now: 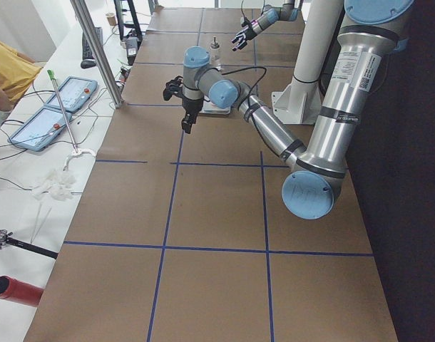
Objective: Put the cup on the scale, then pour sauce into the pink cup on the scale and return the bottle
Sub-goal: 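Open the right gripper and pull it back from the bottle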
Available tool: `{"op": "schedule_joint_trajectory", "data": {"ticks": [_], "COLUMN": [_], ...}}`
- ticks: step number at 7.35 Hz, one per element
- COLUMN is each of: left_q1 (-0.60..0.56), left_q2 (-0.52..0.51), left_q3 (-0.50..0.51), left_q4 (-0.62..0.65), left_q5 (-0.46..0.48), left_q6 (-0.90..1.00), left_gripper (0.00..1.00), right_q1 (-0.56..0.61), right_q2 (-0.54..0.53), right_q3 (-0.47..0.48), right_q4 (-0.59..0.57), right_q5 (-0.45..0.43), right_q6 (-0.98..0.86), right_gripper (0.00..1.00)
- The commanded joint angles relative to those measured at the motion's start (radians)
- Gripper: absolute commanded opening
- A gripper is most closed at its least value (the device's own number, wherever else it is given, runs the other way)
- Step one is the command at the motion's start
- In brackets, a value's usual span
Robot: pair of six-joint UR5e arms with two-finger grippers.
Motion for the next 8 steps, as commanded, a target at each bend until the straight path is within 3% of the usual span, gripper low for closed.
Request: {"op": "schedule_joint_trajectory", "data": {"ticks": [1, 2, 4, 5, 6, 8], "left_q1": [0.0, 0.0, -0.006, -0.02, -0.052, -0.157], "left_q2": [0.003, 0.003, 0.001, 0.001, 0.0, 0.001], "left_q3": [0.018, 0.018, 0.064, 0.084, 0.113, 0.232], "left_q4": [-0.006, -0.006, -0.006, -0.007, -0.012, -0.06], "left_q5": [-0.001, 0.001, 0.001, 0.001, -0.001, -0.068], "left_q6": [0.005, 0.007, 0.118, 0.154, 0.192, 0.328], "left_gripper": [0.61, 0.61, 0.61, 0.61, 0.61, 0.61], "right_q1": [0.268, 0.394, 0.791, 0.966, 1.126, 1.312], "right_q2": [0.005, 0.017, 0.153, 0.245, 0.333, 0.526], "right_q3": [-0.024, -0.027, -0.096, -0.152, -0.183, -0.208], "right_q4": [0.067, 0.087, 0.014, -0.084, -0.265, -0.74], "right_q5": [0.34, 0.469, 0.942, 1.134, 1.264, 1.408], "right_q6": [-0.175, -0.244, -0.452, -0.603, -0.804, -1.232], "right_gripper": [1.0, 1.0, 1.0, 1.0, 1.0, 1.0]}}
